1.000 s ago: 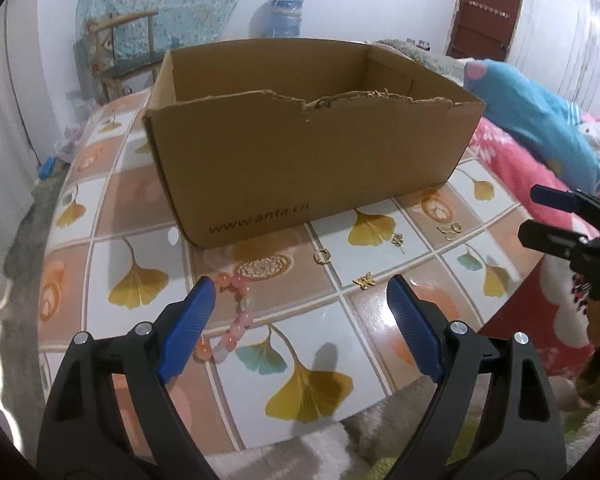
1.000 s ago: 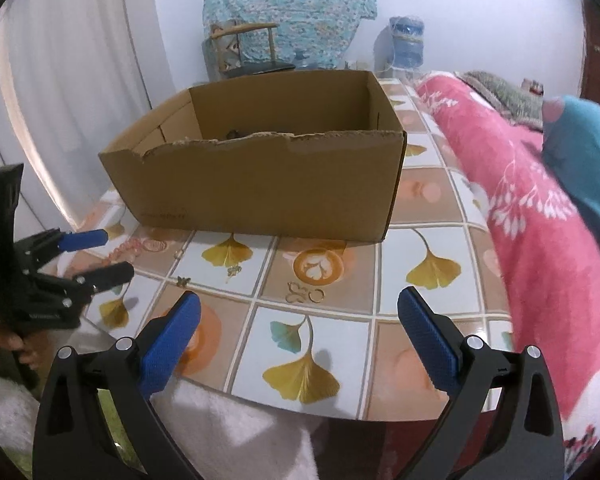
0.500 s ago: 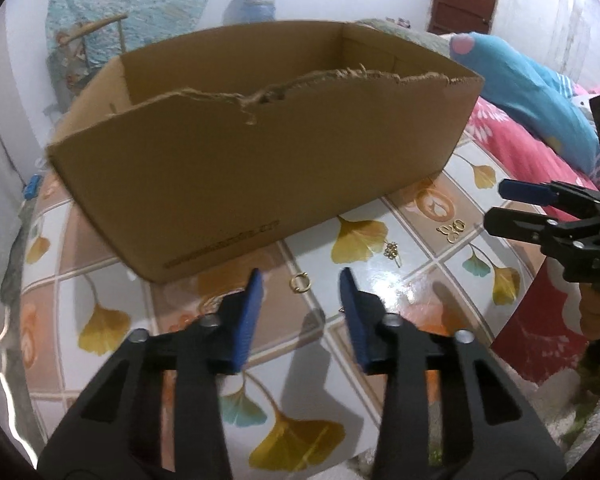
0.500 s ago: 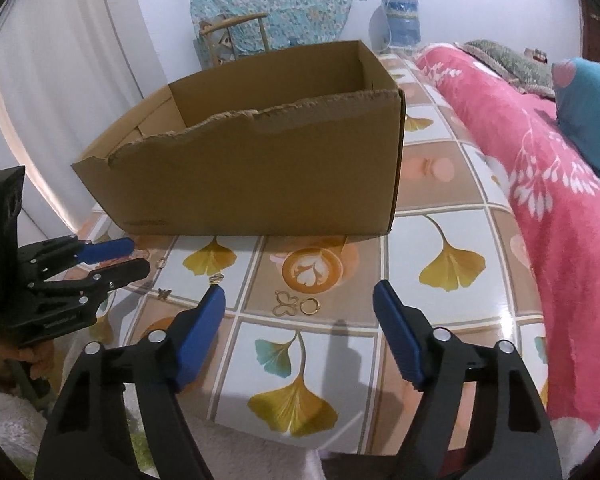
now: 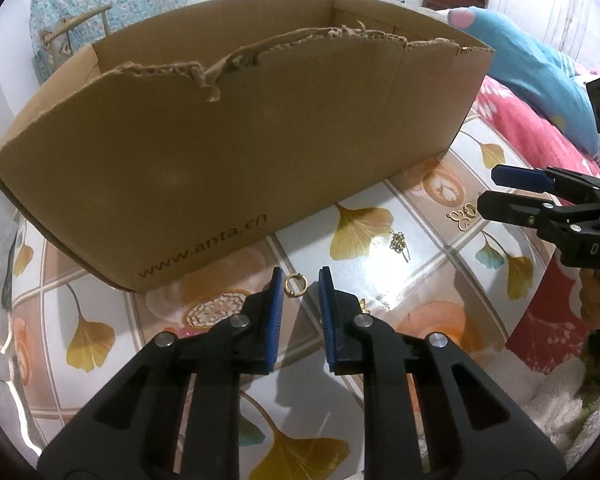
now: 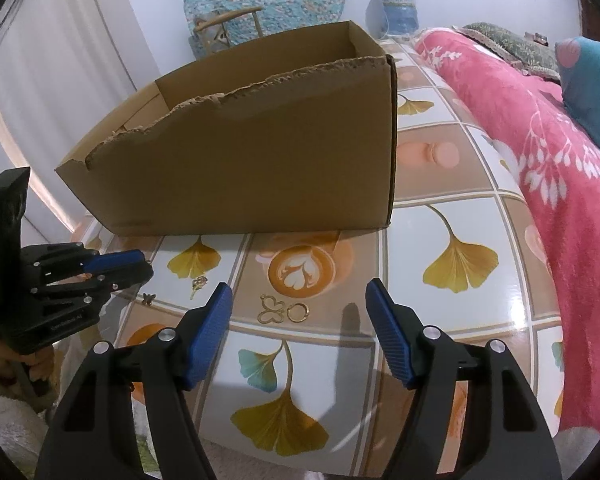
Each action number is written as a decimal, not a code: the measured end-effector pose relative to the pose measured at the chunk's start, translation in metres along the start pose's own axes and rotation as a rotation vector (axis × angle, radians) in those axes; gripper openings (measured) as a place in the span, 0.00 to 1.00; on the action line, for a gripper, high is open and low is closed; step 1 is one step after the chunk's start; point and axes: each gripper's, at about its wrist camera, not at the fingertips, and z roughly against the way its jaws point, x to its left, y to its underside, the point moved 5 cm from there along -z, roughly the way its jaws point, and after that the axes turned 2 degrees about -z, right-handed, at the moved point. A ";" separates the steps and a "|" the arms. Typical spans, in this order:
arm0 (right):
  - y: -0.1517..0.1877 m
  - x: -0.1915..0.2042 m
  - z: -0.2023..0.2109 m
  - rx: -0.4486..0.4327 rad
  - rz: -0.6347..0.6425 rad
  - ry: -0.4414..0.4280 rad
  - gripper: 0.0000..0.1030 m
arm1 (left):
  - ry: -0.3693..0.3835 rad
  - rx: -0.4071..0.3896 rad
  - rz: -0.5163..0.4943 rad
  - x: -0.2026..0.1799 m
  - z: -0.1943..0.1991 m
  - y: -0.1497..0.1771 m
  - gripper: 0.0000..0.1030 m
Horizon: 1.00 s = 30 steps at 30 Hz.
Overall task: Organize jewelry
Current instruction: 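Move the left tool down to the small gold ring on the table, then close the left tool on the gold ring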
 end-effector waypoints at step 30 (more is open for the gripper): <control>0.010 0.009 -0.013 0.055 0.091 0.099 0.24 | -0.019 0.007 -0.028 0.001 0.002 -0.001 0.10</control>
